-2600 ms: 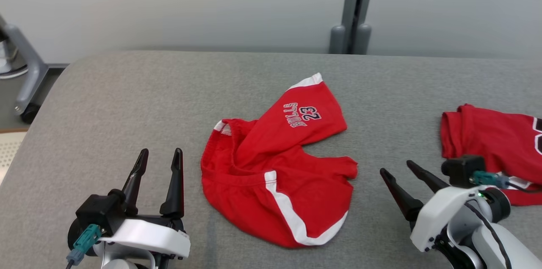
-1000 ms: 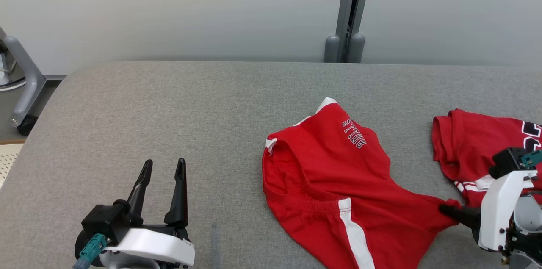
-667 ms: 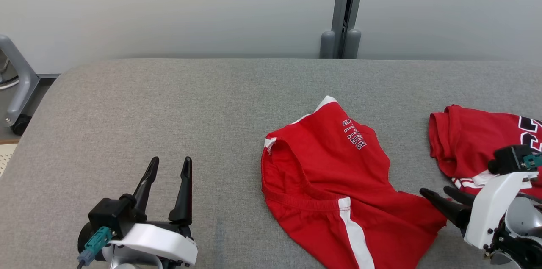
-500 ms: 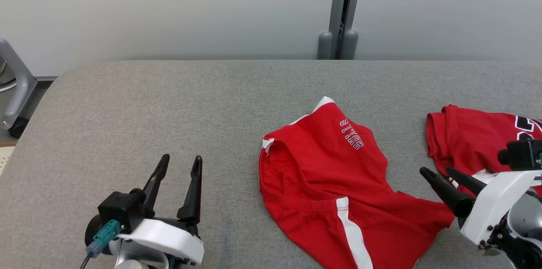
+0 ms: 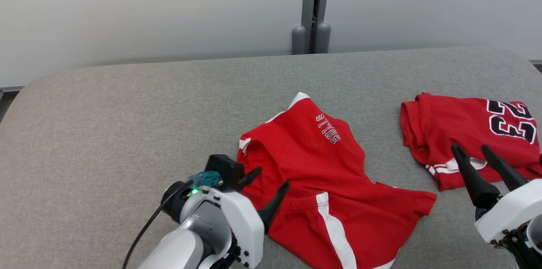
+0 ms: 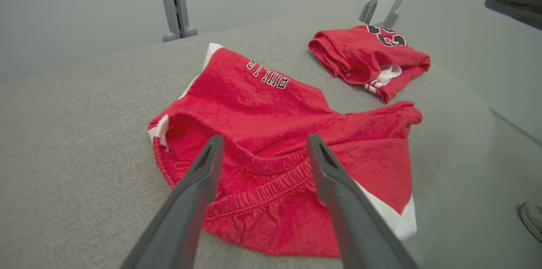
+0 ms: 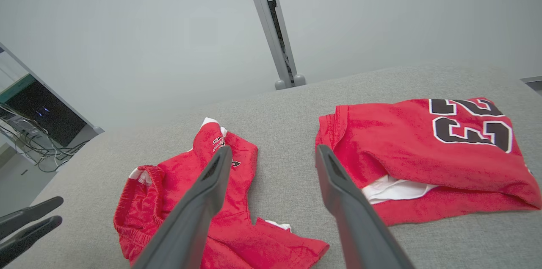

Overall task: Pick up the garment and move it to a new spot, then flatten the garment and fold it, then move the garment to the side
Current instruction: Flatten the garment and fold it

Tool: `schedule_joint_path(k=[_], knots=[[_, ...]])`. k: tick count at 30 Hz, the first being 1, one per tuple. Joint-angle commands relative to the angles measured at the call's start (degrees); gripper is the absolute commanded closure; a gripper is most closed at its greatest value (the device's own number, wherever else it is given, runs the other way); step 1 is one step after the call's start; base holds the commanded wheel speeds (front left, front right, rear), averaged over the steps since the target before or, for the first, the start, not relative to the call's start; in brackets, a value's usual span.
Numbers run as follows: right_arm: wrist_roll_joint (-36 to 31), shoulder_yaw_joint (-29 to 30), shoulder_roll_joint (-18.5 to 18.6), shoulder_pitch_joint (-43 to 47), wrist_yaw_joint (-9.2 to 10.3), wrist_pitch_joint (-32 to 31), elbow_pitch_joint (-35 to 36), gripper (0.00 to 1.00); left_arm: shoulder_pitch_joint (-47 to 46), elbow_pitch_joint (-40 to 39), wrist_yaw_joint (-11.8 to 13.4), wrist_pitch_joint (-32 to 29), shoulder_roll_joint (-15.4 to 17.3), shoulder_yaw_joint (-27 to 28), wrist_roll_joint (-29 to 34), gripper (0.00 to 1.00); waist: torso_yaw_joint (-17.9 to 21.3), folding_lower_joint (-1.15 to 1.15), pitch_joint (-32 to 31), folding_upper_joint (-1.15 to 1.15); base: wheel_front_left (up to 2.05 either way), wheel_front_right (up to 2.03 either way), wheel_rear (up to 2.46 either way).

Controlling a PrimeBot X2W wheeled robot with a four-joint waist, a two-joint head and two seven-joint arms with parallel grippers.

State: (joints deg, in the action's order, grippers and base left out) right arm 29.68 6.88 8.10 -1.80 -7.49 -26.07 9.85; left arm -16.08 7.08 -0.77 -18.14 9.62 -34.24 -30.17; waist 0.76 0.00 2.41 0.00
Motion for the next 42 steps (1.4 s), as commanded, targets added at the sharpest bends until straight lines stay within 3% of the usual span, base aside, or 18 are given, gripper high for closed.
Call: schedule_joint_path(k=[1,10,23,24,27,33,42], knots=[[-0.5,0.2,-0.1,0.0,-0.01,0.7,0.0,0.00,-1.2,0.3,-0.3,-0.9,-0.2,-0.2,-0.5,0.00,1.1,0.00,0.8,0.00,0.00,0.00,0.00],[-2.4,0.7,-1.9,-1.7,-0.01,4.5,-2.1,0.00,-10.0,7.4,-5.1,-16.2,-2.8,-7.7,-4.0,0.00,6.8,0.00,4.5,0.00,0.00,0.00,0.00],[-1.9,-0.7,-1.6,-3.1,-0.01,5.6,-5.2,0.00,-18.7,19.7,-6.4,-22.3,-4.0,-11.5,-5.7,0.00,10.6,0.00,5.9,0.00,0.00,0.00,0.00],[-1.8,-0.6,-1.5,-3.1,-0.01,5.7,-5.4,0.00,-18.6,20.0,-6.4,-22.4,-4.0,-12.0,-6.1,0.20,10.4,0.00,5.7,0.00,0.00,0.00,0.00],[-1.8,-0.1,-1.4,-2.4,-0.01,5.9,-6.0,0.00,-18.5,19.8,-6.6,-22.2,-3.8,-13.1,-7.1,1.00,9.4,0.00,5.2,0.00,0.00,0.00,0.00],[-2.1,0.4,-1.7,-1.5,-0.01,5.5,-5.6,0.00,-18.2,19.0,-6.6,-19.3,-2.4,-13.6,-7.5,1.00,6.4,0.00,3.4,0.00,0.00,0.00,0.00],[-2.5,2.8,-1.9,0.2,-0.01,5.2,-4.2,0.00,-13.2,11.4,-3.6,-13.3,2.4,-8.8,-9.1,1.00,1.1,0.00,2.0,0.00,0.00,0.00,0.00]])
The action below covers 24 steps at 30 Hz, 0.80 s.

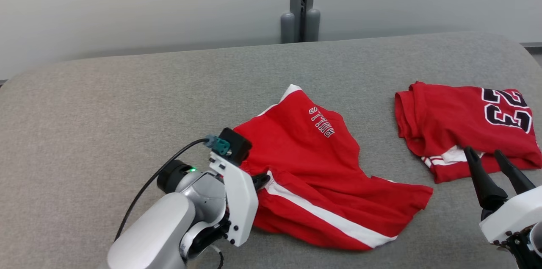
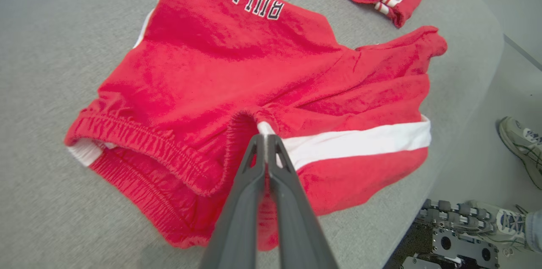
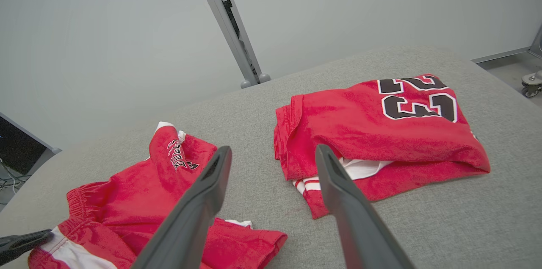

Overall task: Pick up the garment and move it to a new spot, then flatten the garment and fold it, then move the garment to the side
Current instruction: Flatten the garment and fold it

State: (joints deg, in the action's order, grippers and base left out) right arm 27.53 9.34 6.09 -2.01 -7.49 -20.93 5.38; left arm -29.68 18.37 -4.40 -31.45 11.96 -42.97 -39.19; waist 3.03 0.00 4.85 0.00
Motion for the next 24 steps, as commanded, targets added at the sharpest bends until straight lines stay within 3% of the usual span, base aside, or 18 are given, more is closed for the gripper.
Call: schedule_joint_path(k=[1,14,20,21,23,24], knots=[[-0.4,0.6,0.1,0.5,-0.01,0.0,0.6,0.00,1.3,-1.4,0.7,0.7,1.1,0.7,-0.1,1.00,-1.9,0.00,-0.5,0.00,0.00,0.00,0.00],[-0.9,1.6,-0.5,1.2,-0.01,0.2,0.9,0.00,17.5,-16.0,10.9,8.1,13.2,10.0,-1.1,1.00,-5.2,0.00,-0.7,0.00,0.00,0.00,0.00],[-0.9,1.0,-0.6,0.6,-0.01,0.5,0.1,0.00,22.1,-13.4,12.6,12.7,13.8,12.1,-1.8,1.00,-4.7,0.00,-0.7,0.00,0.00,0.00,0.00],[-0.9,0.9,-0.5,0.6,-0.01,0.5,-0.1,0.00,22.5,-12.6,12.5,13.1,14.0,12.0,-1.7,0.93,-4.6,0.00,-0.7,0.00,0.00,0.00,0.00],[-0.9,0.7,-0.5,0.8,-0.01,0.6,-0.3,0.00,23.3,-11.0,12.5,14.0,14.0,12.0,-1.6,0.64,-4.3,0.00,-0.8,0.00,0.00,0.00,0.00],[-1.0,0.5,-0.4,1.0,-0.01,0.7,-0.4,0.00,23.5,-10.3,12.6,14.4,14.0,12.0,-1.4,0.10,-4.2,0.00,-0.9,0.00,0.00,0.00,0.00]])
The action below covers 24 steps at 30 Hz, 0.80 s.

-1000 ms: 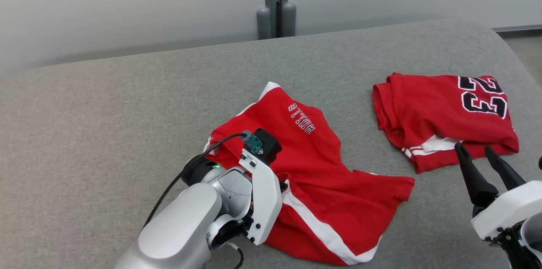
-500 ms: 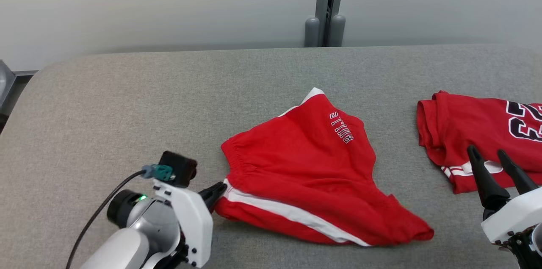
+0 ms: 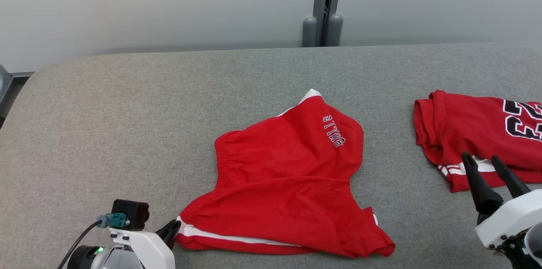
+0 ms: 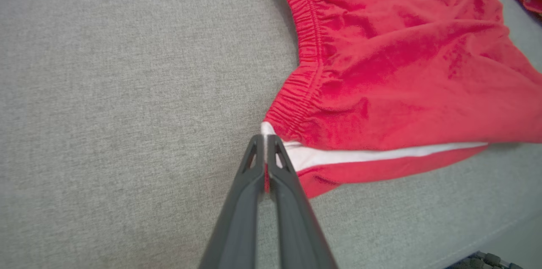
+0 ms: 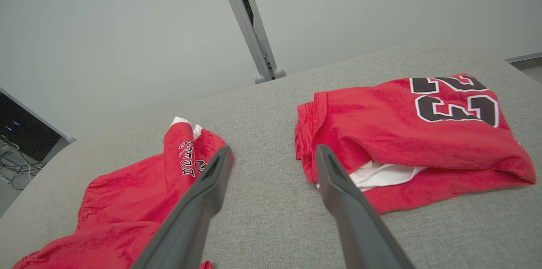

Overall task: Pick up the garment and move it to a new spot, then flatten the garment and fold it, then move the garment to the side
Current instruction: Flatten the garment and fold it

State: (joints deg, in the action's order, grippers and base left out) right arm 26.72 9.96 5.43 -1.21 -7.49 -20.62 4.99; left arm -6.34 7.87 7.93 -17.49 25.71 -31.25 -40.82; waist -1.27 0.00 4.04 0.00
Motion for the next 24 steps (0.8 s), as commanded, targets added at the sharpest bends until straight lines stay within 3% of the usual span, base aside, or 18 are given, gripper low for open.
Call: schedule_joint_path(k=[1,6,13,19,24], knots=[[-0.2,-0.6,0.4,0.4,-0.01,0.3,-0.1,0.00,0.4,0.5,0.0,0.8,0.0,0.4,-0.1,0.00,0.3,0.00,-0.2,0.00,0.00,0.00,0.00],[0.0,-2.0,0.3,1.6,-0.01,1.0,-0.1,0.00,1.3,-0.5,1.0,4.3,-0.5,1.9,-0.2,0.00,0.8,0.00,-1.0,0.00,0.00,0.00,0.00],[0.7,-7.9,2.8,3.5,-0.01,2.3,2.5,0.00,2.9,-6.2,5.5,10.2,-0.3,5.2,1.7,0.00,0.9,0.00,-2.2,0.00,0.00,0.00,0.00],[1.9,-14.6,6.5,5.3,-0.01,1.3,4.9,0.00,3.6,-7.6,7.4,15.4,-1.3,7.3,2.7,0.00,0.3,0.00,-2.5,0.00,0.00,0.00,0.00],[2.7,-25.5,10.1,6.6,-0.01,-1.9,4.2,0.00,3.7,-7.9,8.3,19.8,-2.7,8.3,3.4,0.00,-1.0,0.00,-2.8,0.00,0.00,0.00,0.00]])
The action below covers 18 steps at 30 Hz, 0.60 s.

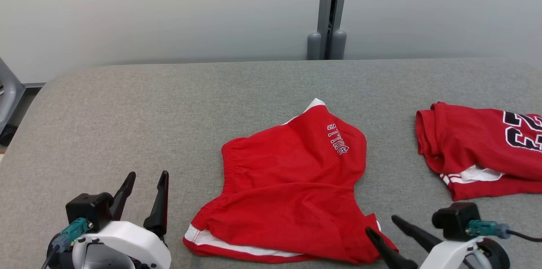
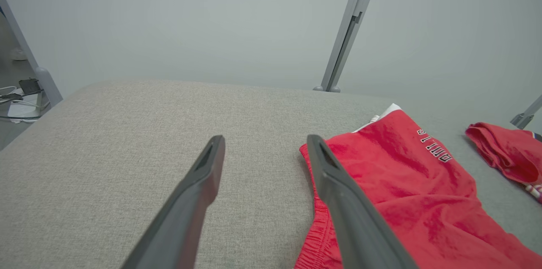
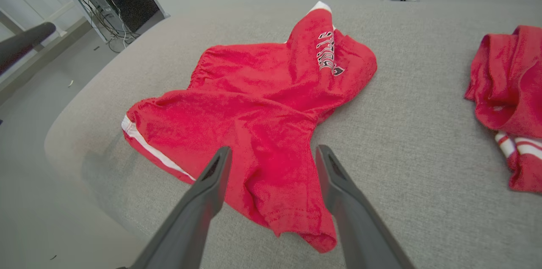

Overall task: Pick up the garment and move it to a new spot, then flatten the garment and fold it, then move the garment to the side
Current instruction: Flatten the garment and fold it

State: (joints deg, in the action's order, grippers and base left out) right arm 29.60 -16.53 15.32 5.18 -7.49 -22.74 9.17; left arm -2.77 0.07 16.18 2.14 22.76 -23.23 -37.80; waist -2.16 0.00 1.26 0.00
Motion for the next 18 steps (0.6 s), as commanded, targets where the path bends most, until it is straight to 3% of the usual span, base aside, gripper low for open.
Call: schedule_joint_path(k=[1,6,16,17,18], knots=[[-0.3,-0.4,0.4,0.4,-0.01,-0.6,-0.7,0.00,0.2,0.0,0.0,0.4,0.0,0.1,0.4,0.00,-0.5,0.00,0.0,0.00,0.00,0.00,0.00],[-1.8,-5.0,1.5,-0.1,-0.01,-4.1,-4.6,0.00,-0.4,0.6,-0.5,0.8,-1.1,-0.7,-0.2,0.00,-2.4,0.00,0.3,0.00,0.00,0.00,0.00],[-7.8,-11.2,2.1,-4.2,0.00,-4.5,-11.4,0.00,-1.4,2.2,-1.5,1.0,-2.1,-1.5,-0.9,0.00,-5.8,0.00,0.7,0.00,0.00,0.00,0.00],[-7.8,-11.5,2.0,-4.4,0.00,-4.2,-11.8,0.07,-1.5,2.3,-1.5,1.0,-2.1,-1.5,-1.0,0.00,-6.0,0.00,0.7,0.00,0.00,0.00,0.00],[-7.7,-11.7,1.8,-4.7,0.00,-4.2,-12.1,0.48,-1.5,2.3,-1.4,1.1,-2.1,-1.5,-1.0,0.00,-6.2,0.00,0.7,0.00,0.00,0.00,0.00]])
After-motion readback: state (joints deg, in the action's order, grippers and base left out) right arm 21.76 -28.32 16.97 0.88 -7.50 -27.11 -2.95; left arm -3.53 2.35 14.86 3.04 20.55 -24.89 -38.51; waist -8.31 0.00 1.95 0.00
